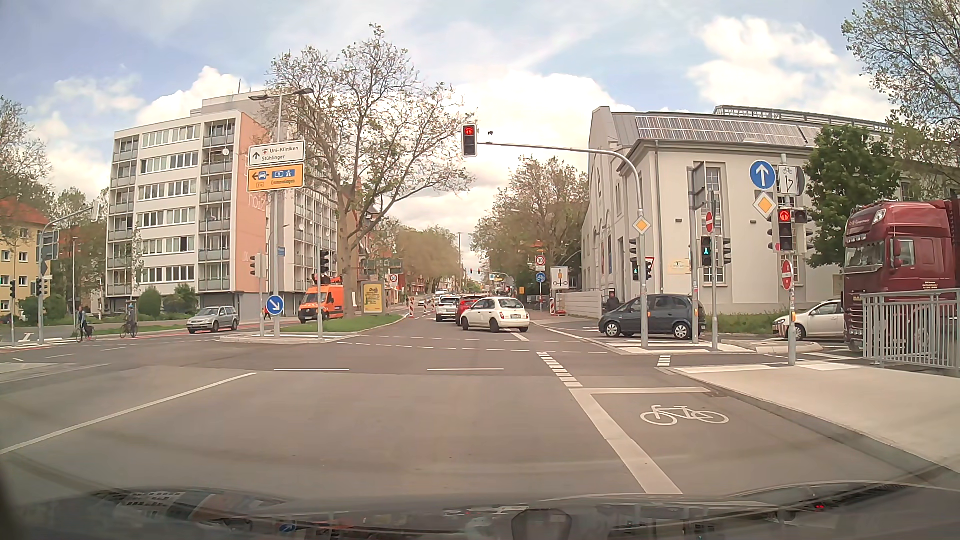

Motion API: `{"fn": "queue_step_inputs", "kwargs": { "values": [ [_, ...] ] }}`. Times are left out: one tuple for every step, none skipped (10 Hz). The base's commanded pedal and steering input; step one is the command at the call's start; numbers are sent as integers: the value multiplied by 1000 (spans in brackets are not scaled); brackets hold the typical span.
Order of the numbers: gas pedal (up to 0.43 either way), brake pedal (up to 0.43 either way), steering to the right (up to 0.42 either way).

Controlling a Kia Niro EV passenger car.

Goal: Follow the waypoints while adhering to traffic rules and regulations

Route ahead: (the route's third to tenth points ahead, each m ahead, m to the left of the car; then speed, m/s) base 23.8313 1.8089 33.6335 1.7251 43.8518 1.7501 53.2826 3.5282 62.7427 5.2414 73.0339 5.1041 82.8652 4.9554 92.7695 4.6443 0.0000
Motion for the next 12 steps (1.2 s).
{"fn": "queue_step_inputs", "kwargs": {
  "values": [
    [0,244,-1],
    [0,244,-1],
    [0,244,-1],
    [0,244,-1],
    [0,244,-1],
    [0,244,-1],
    [0,244,-1],
    [0,244,-1],
    [0,244,-1],
    [0,244,-1],
    [0,244,-1],
    [0,244,-1]
  ]
}}
